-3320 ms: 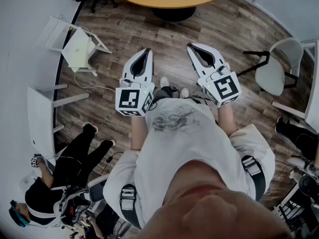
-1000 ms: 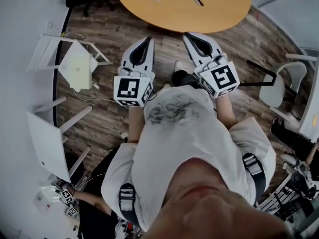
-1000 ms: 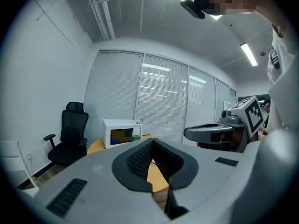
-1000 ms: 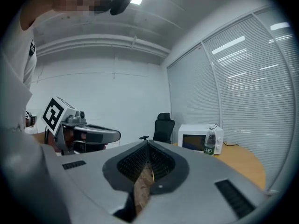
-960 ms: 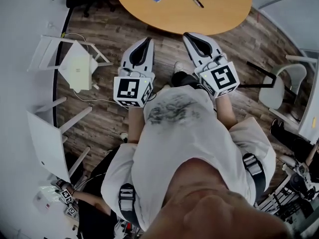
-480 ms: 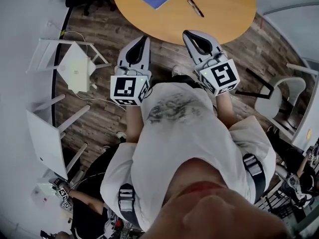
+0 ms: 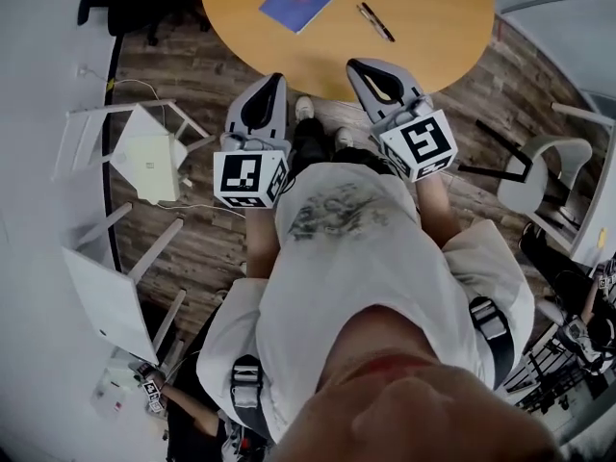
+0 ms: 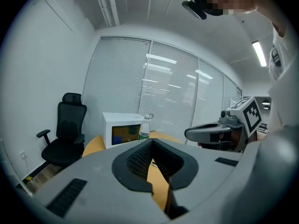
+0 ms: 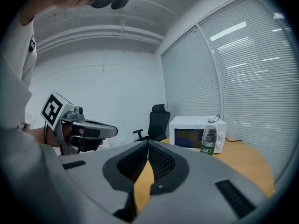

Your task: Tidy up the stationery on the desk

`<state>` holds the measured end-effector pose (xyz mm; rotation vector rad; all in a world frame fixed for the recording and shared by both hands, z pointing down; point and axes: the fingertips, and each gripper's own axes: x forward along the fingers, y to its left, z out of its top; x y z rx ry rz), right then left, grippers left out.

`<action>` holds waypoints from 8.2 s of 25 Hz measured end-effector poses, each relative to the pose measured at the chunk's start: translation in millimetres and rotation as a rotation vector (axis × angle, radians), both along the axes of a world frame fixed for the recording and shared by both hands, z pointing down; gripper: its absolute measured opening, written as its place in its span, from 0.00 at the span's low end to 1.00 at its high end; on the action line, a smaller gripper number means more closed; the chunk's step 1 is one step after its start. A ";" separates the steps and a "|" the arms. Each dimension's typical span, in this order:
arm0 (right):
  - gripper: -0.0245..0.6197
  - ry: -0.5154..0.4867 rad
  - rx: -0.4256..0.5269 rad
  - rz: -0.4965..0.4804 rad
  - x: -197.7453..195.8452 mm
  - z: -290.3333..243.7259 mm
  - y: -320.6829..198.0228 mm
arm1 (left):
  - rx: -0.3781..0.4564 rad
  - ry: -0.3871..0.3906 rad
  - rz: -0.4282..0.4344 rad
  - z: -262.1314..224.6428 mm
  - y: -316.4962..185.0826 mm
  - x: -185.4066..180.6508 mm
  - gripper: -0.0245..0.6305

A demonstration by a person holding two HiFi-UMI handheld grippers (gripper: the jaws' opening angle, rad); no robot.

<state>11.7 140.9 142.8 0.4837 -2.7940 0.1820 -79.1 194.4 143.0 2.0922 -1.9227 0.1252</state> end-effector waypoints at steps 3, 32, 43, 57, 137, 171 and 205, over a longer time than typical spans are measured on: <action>0.14 0.032 -0.013 0.040 -18.9 10.8 -17.3 | -0.016 0.023 0.041 10.3 -17.8 -22.5 0.05; 0.14 0.198 -0.146 0.233 -109.5 153.9 -132.0 | -0.223 0.040 0.286 171.8 -157.1 -115.4 0.05; 0.14 0.256 -0.212 0.198 -132.1 231.5 -146.7 | -0.311 -0.001 0.318 247.4 -187.6 -127.2 0.05; 0.14 0.303 -0.276 0.167 -151.7 300.8 -152.4 | -0.439 -0.090 0.420 320.3 -218.9 -131.6 0.05; 0.14 0.564 -0.220 0.036 -16.6 341.4 -183.1 | -0.685 0.078 0.309 354.7 -179.3 0.5 0.05; 0.20 0.662 -0.247 0.236 44.9 355.0 -220.0 | -0.604 0.067 0.500 334.5 -222.9 55.2 0.05; 0.19 0.471 -0.438 0.495 -1.4 354.0 -254.3 | -0.578 0.074 0.550 328.6 -241.2 39.0 0.05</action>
